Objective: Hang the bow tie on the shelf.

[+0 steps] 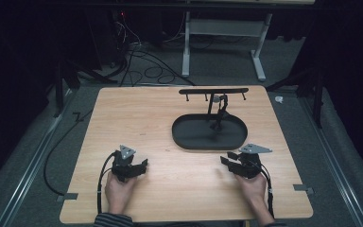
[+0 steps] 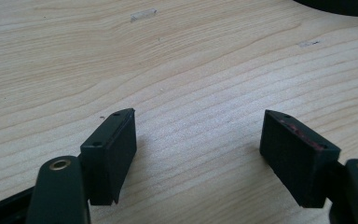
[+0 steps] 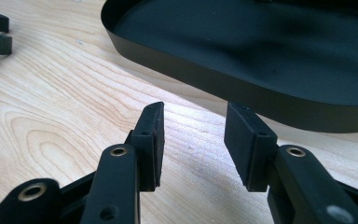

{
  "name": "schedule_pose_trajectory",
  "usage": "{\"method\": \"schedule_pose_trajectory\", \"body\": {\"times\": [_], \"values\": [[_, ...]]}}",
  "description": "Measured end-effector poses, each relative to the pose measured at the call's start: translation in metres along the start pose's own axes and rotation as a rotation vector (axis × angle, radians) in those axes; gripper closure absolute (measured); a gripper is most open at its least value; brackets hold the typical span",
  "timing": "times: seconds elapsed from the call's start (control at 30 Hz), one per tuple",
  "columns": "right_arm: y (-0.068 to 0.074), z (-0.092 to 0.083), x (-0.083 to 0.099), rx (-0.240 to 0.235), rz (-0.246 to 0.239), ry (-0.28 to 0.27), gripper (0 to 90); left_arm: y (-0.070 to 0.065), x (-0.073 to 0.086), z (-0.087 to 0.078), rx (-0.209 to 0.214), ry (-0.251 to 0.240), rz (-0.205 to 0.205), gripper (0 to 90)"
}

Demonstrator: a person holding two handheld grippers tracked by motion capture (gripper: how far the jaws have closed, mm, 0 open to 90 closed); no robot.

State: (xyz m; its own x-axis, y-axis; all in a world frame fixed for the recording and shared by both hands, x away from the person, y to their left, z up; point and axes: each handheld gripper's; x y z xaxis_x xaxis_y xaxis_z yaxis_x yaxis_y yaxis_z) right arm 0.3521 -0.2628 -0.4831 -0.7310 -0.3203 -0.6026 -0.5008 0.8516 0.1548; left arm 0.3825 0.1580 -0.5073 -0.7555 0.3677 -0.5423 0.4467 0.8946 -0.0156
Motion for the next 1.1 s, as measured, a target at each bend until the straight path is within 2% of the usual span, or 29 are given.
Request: {"method": "schedule_pose_trajectory", "body": {"times": [0.27, 1.1], "values": [[0.001, 0.009, 0.000, 0.018, -0.004, 0.027, 59.3, 0.000, 0.000, 0.000, 0.000, 0.000, 0.000, 27.6], [0.012, 0.026, 0.000, 0.103, -0.077, 0.093, 55.2, 0.000, 0.000, 0.000, 0.000, 0.000, 0.000, 27.6]]}}
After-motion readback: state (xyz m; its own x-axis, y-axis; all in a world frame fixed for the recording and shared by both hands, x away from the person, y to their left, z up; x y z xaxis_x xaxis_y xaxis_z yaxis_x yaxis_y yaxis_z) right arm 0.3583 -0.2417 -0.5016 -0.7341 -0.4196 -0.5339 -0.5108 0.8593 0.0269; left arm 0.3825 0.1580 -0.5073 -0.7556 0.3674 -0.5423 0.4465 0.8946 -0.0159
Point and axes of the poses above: each handheld gripper's, and its own axes: z roughly forward along the jaws, x roughly out of its underside, y roughly to its left, and after that the axes turned 15 degrees about y, right-handed
